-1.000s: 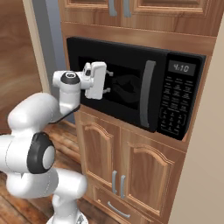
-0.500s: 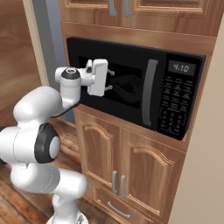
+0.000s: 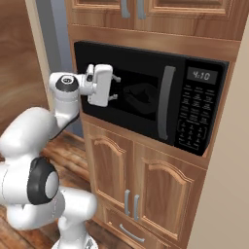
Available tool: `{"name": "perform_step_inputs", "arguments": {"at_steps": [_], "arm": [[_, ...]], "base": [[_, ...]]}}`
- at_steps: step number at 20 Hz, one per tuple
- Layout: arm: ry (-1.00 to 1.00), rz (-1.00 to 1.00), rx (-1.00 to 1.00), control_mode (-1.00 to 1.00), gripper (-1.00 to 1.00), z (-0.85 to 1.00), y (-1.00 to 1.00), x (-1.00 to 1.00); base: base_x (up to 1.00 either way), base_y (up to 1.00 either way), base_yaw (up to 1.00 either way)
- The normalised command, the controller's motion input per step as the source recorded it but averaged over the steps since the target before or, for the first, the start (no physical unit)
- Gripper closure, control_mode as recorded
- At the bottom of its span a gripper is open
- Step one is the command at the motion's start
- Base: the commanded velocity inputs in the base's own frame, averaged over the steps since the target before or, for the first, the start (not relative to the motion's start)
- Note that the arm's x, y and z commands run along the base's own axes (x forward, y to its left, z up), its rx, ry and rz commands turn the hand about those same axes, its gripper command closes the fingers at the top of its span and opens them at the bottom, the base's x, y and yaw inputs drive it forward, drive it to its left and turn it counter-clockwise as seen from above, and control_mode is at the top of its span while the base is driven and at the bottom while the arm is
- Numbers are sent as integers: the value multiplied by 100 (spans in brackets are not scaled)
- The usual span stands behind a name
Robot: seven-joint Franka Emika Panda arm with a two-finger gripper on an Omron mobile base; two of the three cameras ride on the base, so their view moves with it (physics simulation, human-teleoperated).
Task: Place the tupperware containing the fish and garlic meal in the microwave. Close the microwave door and press the start button to reheat the meal.
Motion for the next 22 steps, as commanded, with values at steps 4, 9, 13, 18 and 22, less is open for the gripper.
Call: {"name": "perform_step_inputs", "arguments": {"at_steps": [4, 9, 13, 18, 22], "arm": [[-33, 25, 20, -100, -100, 24, -6, -100], [-38, 20, 34, -100, -100, 2, -11, -100], [-27, 1, 39, -100, -100, 15, -4, -100], [-4, 0, 73, -100, -100, 44, -37, -88], [1, 0, 90, -100, -100, 28, -65, -91]], "base": [[0, 0, 0], [0, 0, 0], [0, 0, 0], [0, 0, 0], [0, 0, 0]]}}
